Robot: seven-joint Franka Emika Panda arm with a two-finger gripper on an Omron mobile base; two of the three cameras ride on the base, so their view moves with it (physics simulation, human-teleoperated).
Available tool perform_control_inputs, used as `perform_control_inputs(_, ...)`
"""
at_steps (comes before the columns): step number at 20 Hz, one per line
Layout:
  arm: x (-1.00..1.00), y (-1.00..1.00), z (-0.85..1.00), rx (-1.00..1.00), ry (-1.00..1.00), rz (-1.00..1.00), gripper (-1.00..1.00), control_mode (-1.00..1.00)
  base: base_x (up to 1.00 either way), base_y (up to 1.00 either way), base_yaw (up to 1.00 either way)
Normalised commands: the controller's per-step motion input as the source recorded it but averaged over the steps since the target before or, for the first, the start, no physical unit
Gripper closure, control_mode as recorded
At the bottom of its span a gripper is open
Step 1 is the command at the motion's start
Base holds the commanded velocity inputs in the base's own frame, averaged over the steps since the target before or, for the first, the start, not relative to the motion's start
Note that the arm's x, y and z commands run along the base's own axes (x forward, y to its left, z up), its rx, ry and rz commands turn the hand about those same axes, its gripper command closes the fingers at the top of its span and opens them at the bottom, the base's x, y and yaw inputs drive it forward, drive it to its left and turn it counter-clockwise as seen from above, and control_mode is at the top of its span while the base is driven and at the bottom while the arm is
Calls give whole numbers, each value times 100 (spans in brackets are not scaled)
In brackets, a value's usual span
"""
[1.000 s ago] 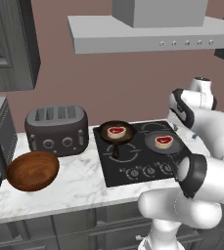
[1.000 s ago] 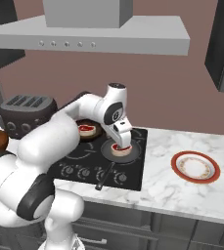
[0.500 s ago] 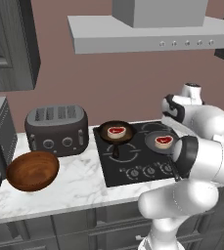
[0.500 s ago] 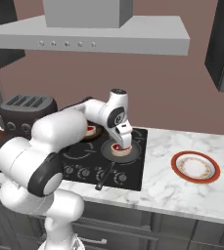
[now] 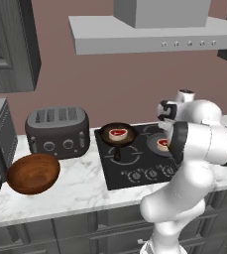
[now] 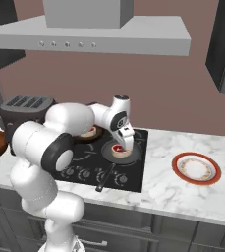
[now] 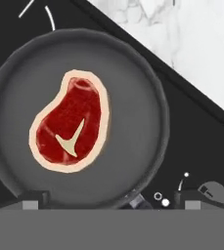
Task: Place one of the steaks on the plate and the other in the bowl. Then place the bowl in the fridge.
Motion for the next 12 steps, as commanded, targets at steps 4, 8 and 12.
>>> perform_control_inputs(4,45,-18,-36,0,0,0,-100,-100,0,0,0)
perform_control_inputs(8,48,-21,-34,0,0,0,-100,-100,0,0,0)
perform_control_inputs(12,55,-11,-32,0,0,0,-100,-100,0,0,0)
